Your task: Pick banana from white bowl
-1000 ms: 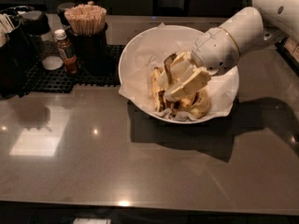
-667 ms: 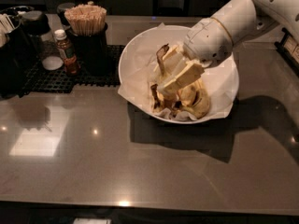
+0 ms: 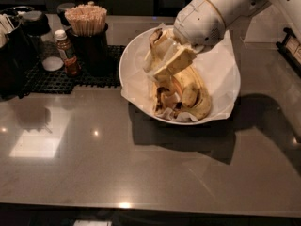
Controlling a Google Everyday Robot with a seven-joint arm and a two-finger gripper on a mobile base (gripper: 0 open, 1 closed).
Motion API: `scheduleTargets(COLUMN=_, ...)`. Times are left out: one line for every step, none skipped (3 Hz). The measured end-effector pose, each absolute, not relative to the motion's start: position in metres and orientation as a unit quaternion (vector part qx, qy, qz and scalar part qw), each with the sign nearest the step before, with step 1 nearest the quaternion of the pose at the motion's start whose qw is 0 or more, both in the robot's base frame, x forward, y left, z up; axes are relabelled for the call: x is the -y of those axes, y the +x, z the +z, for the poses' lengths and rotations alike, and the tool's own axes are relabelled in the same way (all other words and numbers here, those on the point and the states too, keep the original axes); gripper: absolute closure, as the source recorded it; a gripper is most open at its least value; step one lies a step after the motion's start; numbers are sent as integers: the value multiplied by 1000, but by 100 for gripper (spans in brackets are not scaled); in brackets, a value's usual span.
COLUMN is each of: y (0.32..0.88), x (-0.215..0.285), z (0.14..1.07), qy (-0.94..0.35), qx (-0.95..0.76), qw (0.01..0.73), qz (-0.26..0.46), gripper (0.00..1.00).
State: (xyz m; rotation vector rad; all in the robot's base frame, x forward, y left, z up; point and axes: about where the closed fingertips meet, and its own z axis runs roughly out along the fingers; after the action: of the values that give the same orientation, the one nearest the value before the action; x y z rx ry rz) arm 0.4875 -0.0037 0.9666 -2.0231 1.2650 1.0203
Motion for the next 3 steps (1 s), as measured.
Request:
scheduleTargets(y=486, x=-2, z=984, qy=-761, qx=-454, qw=286, qz=364, gripper=100)
scheduleTargets(y=470, x=2, z=1012, qy=-770, qx=-418, qw=332, qz=348, gripper=100)
scheduleTargets(y=441, x=14, z=1039, qy=-779, qx=-360, qw=392, qz=333, gripper=100)
